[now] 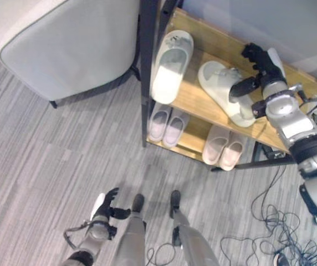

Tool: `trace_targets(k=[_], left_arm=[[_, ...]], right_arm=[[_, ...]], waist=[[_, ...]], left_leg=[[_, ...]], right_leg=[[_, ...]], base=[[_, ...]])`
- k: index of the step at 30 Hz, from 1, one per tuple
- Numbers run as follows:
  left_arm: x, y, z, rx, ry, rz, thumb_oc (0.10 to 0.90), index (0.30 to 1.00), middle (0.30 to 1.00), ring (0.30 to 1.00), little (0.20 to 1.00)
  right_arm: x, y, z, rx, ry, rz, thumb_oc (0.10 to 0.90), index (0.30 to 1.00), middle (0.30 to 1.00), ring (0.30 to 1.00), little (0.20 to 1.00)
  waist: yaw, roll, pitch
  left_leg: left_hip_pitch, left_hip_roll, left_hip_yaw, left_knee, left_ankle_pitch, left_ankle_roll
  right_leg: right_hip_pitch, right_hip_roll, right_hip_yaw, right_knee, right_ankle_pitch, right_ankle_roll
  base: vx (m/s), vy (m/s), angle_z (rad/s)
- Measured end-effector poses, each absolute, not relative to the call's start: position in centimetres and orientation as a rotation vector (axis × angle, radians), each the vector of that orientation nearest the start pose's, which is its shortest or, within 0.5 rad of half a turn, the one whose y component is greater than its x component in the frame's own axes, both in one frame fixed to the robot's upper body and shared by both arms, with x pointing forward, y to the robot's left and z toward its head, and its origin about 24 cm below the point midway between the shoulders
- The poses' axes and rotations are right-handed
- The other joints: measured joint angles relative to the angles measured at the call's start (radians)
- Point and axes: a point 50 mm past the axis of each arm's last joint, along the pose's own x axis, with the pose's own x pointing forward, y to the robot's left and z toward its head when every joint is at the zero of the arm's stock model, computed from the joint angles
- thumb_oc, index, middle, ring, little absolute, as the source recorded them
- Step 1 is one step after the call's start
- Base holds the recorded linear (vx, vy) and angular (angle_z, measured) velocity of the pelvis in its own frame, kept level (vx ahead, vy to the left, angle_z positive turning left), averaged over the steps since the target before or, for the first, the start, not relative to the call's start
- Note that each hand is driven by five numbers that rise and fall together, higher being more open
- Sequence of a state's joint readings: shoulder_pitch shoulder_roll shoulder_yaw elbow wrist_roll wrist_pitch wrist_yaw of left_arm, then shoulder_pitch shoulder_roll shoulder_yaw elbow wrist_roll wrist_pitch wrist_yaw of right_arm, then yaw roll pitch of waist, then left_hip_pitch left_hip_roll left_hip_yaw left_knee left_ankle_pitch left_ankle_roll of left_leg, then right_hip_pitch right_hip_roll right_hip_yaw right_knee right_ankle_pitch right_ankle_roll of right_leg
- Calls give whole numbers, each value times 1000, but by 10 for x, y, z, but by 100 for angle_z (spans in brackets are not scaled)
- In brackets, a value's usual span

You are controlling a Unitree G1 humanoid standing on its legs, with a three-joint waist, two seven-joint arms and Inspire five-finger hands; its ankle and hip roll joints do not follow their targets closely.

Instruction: Arrange the slippers neatly on the shoe rack.

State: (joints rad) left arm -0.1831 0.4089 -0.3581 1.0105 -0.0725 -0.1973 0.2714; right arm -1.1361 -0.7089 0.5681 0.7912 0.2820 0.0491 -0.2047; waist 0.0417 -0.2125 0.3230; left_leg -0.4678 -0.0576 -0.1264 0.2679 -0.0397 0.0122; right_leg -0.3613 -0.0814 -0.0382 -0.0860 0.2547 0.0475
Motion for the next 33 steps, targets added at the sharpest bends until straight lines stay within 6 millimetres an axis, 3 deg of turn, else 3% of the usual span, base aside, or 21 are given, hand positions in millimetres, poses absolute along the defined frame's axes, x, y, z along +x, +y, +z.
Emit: trace_targets(k=[19,27,33], left_arm=[[210,254,-92,569,624,132,800,900,900,900,900],[204,245,-98,538,636,120,800,900,900,900,900],[201,248,-99,524,644,138,800,900,900,900,900]], right_arm=[[382,-244,208,-553,-241,-232,800,900,900,900,900],[351,-263,154,-491,-154,-244,800,900,900,900,900],[345,-267,144,-464,-142,-258,800,900,900,900,900]], waist=[[-16,3,2],[-20,10,3],[-39,15,2]], left_leg=[[19,5,11,-16,4,2],[70,5,13,-50,7,0],[70,6,15,-50,9,-1]], right_leg=[[7,1,3,0,3,0],[39,-3,3,0,3,0],[39,-2,4,0,2,0]], base=[[-1,0,0],[-2,-1,0],[0,0,0]])
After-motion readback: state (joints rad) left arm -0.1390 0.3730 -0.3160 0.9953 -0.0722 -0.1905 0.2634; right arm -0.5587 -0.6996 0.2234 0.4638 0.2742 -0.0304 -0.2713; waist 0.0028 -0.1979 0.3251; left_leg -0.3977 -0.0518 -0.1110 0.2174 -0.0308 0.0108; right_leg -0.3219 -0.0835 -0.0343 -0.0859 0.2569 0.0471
